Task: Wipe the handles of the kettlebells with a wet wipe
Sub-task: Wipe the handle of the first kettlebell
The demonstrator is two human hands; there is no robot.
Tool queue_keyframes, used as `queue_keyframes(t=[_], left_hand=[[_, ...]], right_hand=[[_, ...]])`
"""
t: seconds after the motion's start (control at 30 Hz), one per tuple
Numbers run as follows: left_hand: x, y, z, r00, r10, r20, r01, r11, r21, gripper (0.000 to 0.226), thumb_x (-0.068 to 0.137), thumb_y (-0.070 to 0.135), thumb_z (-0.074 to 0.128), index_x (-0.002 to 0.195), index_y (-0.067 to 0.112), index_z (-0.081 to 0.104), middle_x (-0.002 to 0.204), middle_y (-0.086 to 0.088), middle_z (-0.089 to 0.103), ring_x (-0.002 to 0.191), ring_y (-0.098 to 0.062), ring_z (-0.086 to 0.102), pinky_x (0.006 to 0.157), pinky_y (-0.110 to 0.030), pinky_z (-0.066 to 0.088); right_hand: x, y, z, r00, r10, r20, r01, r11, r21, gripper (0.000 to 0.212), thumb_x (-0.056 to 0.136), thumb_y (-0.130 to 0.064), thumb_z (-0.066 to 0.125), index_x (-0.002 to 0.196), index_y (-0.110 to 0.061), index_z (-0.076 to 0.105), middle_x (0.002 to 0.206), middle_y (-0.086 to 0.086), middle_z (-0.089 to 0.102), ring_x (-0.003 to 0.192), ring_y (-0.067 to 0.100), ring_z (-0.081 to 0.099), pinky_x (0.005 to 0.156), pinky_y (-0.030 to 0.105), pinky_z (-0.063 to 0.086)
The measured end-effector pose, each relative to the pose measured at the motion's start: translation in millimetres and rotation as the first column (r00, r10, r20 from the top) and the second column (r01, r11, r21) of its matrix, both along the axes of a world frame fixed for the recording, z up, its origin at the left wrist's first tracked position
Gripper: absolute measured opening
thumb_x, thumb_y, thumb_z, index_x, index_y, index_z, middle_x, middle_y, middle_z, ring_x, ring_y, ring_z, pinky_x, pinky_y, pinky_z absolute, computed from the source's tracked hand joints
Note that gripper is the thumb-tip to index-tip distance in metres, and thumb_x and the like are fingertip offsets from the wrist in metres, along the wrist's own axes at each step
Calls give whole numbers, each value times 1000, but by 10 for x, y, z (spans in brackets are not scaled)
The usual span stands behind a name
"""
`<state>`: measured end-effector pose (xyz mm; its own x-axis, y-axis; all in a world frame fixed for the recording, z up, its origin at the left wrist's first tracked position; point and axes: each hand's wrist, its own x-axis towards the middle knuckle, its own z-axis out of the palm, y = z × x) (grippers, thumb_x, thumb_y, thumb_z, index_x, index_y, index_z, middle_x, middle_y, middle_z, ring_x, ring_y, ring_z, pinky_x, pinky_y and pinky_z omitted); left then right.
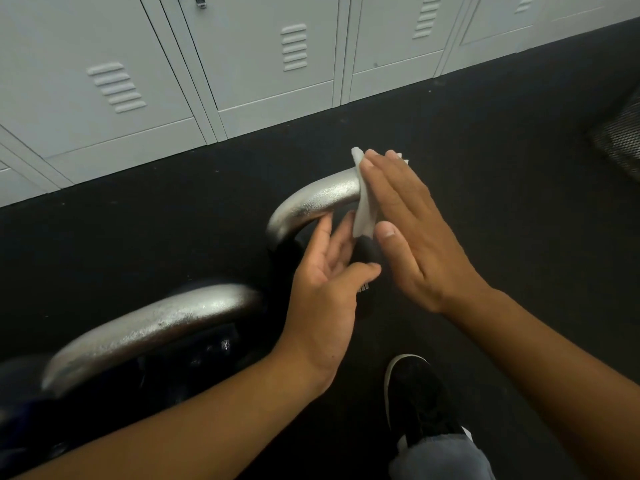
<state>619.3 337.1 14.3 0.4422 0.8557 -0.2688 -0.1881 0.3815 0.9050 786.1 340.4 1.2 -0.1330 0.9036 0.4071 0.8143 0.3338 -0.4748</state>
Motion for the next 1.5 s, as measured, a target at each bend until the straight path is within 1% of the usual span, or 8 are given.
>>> queue_keyframes(t=[0.23, 0.5, 0.8, 0.93, 1.03, 1.2, 1.33, 1.5], left_hand=[[-23, -21, -14, 998, 57, -28, -58, 998, -2, 89, 76, 16, 64, 157, 36, 35, 148, 22, 55, 139, 3, 47, 121, -34, 37], [-57, -15, -45, 997, 71, -4, -70, 997, 33, 72, 82, 26, 60, 151, 37, 45, 150, 25, 53, 138, 8, 46, 122, -36, 35], [-91, -28, -49, 998, 56, 12, -56, 997, 47, 80, 77, 32, 66, 154, 36, 43, 154, 21, 49, 141, 5, 45, 124, -39, 32], [-87, -42, -37, 999, 27, 38, -29, 998, 60, 79, 82, 27, 64, 156, 30, 40, 155, 15, 50, 144, 0, 43, 124, -42, 31], [-93, -42, -36, 999, 37, 33, -39, 998, 58, 72, 84, 24, 59, 154, 34, 42, 153, 20, 51, 141, 5, 44, 124, -38, 33], [-109, -46, -60, 997, 73, 3, -73, 996, 41, 69, 80, 27, 62, 146, 42, 47, 151, 24, 51, 139, 6, 46, 122, -35, 36], [-105, -49, -63, 997, 75, 3, -75, 996, 41, 68, 80, 25, 62, 145, 43, 48, 153, 22, 49, 137, 9, 46, 121, -34, 37], [-101, -48, -22, 999, 50, 16, -51, 997, 55, 71, 83, 25, 61, 152, 35, 45, 155, 19, 49, 141, 5, 44, 123, -36, 34]], right_hand=[[-17, 130, 131, 989, -113, -96, 110, 993, -32, 57, 110, -36, 21, 155, -11, 45, 157, 1, 46, 151, 11, 33, 123, 30, 28], [-92, 16, 20, 1000, 8, 10, -8, 999, 50, 60, 107, -28, 27, 159, 1, 34, 169, 12, 30, 160, 25, 19, 131, 42, 16], [-150, 166, 117, 994, -106, 1, 106, 992, 75, 56, 108, -33, 27, 147, -2, 51, 147, 10, 54, 143, 23, 44, 120, 47, 33], [-183, 122, 61, 992, -60, 113, 47, 993, 111, 61, 107, -35, 27, 154, 0, 44, 160, 14, 45, 154, 29, 33, 127, 48, 25], [-163, 45, -8, 997, -46, 56, 39, 991, 124, 60, 106, -29, 29, 156, 2, 39, 165, 14, 37, 158, 28, 26, 128, 47, 23], [-133, 87, 44, 989, -137, -50, 140, 987, 82, 56, 108, -29, 26, 154, -4, 45, 158, 10, 47, 152, 22, 35, 123, 47, 30], [-171, 181, 114, 993, -116, 11, 115, 991, 71, 56, 108, -33, 25, 148, -3, 51, 151, 10, 53, 147, 24, 41, 122, 46, 31], [-155, 101, 64, 994, -35, 106, 25, 995, 94, 59, 107, -31, 26, 156, -2, 42, 163, 11, 42, 156, 26, 30, 128, 44, 23]])
